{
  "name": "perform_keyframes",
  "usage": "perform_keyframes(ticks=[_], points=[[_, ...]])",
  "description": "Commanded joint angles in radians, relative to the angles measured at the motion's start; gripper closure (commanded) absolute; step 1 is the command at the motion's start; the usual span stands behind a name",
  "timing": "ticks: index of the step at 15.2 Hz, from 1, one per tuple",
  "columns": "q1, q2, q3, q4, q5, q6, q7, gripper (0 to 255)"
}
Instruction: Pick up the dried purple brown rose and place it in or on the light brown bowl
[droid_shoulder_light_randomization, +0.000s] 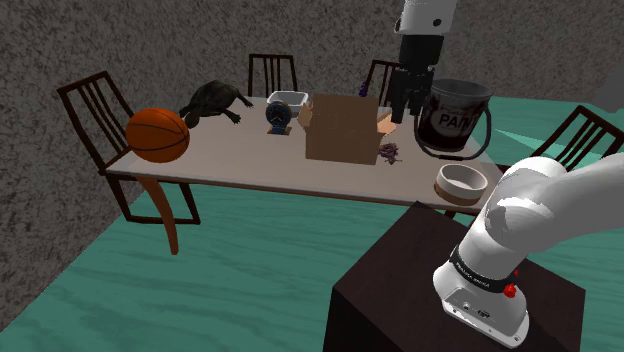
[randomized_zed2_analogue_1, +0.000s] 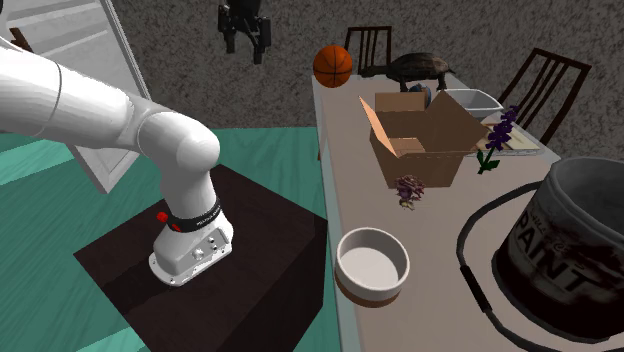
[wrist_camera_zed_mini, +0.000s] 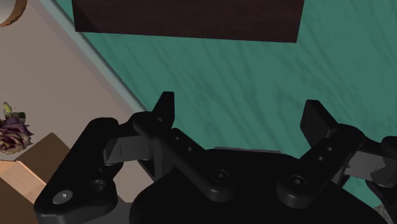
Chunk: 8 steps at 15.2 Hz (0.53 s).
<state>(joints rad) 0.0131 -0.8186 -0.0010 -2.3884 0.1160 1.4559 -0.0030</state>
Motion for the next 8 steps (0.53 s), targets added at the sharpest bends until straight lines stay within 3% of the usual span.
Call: perform_keyframes(ticks=[1, 8], points=[[0.0, 0.0, 0.0, 0.0, 0.0, 0.0, 0.0, 0], [-0.056, 0.074, -0.103, -0.098, -0.096, 0.17, -0.115, 0]])
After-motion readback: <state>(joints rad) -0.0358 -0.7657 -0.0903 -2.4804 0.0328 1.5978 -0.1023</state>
